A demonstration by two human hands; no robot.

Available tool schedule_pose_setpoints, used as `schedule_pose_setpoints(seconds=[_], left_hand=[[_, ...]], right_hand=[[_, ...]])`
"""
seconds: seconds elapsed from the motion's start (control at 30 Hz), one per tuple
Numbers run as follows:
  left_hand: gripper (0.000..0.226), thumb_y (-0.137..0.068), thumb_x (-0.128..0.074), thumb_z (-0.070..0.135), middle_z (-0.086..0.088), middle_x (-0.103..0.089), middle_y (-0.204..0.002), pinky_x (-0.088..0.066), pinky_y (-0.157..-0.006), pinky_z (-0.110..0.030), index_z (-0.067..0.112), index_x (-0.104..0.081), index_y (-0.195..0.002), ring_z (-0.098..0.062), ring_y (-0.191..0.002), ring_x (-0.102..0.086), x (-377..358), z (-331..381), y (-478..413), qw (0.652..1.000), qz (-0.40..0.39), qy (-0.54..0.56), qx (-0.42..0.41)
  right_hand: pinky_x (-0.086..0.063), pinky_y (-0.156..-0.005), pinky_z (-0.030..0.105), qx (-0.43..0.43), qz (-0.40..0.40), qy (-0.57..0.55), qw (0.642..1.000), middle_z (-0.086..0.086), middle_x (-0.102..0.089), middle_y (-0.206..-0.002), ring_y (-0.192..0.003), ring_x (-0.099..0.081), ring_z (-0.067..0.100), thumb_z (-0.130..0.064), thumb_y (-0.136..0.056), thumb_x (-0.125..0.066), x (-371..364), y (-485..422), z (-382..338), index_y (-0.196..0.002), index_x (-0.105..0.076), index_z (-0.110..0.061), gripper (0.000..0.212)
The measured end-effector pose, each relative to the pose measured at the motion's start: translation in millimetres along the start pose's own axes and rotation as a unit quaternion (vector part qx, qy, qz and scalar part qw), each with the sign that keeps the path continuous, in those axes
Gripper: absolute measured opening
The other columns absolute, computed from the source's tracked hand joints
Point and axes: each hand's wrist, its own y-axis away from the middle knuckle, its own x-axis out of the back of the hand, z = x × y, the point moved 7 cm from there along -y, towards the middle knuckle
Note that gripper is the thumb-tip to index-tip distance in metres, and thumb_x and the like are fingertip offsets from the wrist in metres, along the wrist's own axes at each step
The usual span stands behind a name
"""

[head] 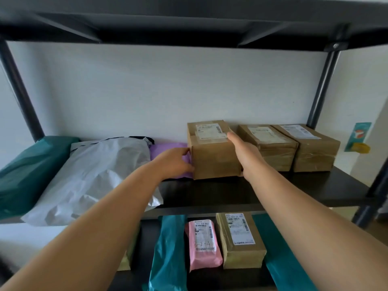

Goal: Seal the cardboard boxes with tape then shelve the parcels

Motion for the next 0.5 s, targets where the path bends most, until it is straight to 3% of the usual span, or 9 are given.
schedule_pose_setpoints(seconds=[0.1,0.3,0.43,0.5], left_hand=[[0.046,-0.09,-0.067,0.036,0.003,-0.065,-0.124,-0.045,-0.104,-0.039,0.021,-0.057,-0.132,-0.019,-0.112,-0.061,-8.8,6.0,-4.1,0.999,-0.001,0.046,-0.011],[0.049,-0.099,-0.054,0.04,0.0,-0.059,-0.137,-0.042,-0.105,-0.037,0.02,-0.045,-0.143,-0.023,-0.12,-0.057,-20.7,17.9,-14.9,1.0,0.009,0.025,-0.011],[0.05,-0.101,-0.046,0.043,-0.007,-0.062,-0.128,-0.049,-0.095,-0.04,0.021,-0.037,-0.145,-0.026,-0.111,-0.06,-22.1,22.1,-7.7,0.996,0.034,-0.086,-0.008],[0.048,-0.102,-0.046,0.039,-0.011,-0.061,-0.127,-0.049,-0.092,-0.041,0.018,-0.035,-0.143,-0.029,-0.111,-0.059,-18.0,21.5,-0.2,0.991,0.045,-0.124,-0.006]], right_hand=[[-0.031,-0.113,0.051,0.015,-0.024,0.008,1.0,0.006,-0.036,-0.158,-0.143,-0.036,0.031,-0.065,-0.088,-0.061,-2.9,-1.6,-1.7,-0.157,-0.028,-0.015,0.092],[-0.028,-0.115,0.05,0.045,-0.018,0.035,0.998,0.005,-0.03,-0.161,-0.146,-0.031,0.029,-0.061,-0.09,-0.062,6.2,-12.3,0.4,-0.159,-0.02,-0.017,0.092],[-0.031,-0.114,0.048,0.063,0.003,0.074,0.995,0.005,-0.03,-0.161,-0.146,-0.032,0.029,-0.069,-0.089,-0.056,12.1,-12.1,2.1,-0.159,-0.023,-0.015,0.094],[-0.038,-0.106,0.042,0.094,0.04,0.124,0.987,0.006,-0.034,-0.16,-0.144,-0.036,0.029,-0.064,-0.094,-0.051,14.4,-3.0,0.2,-0.158,-0.024,-0.015,0.086]])
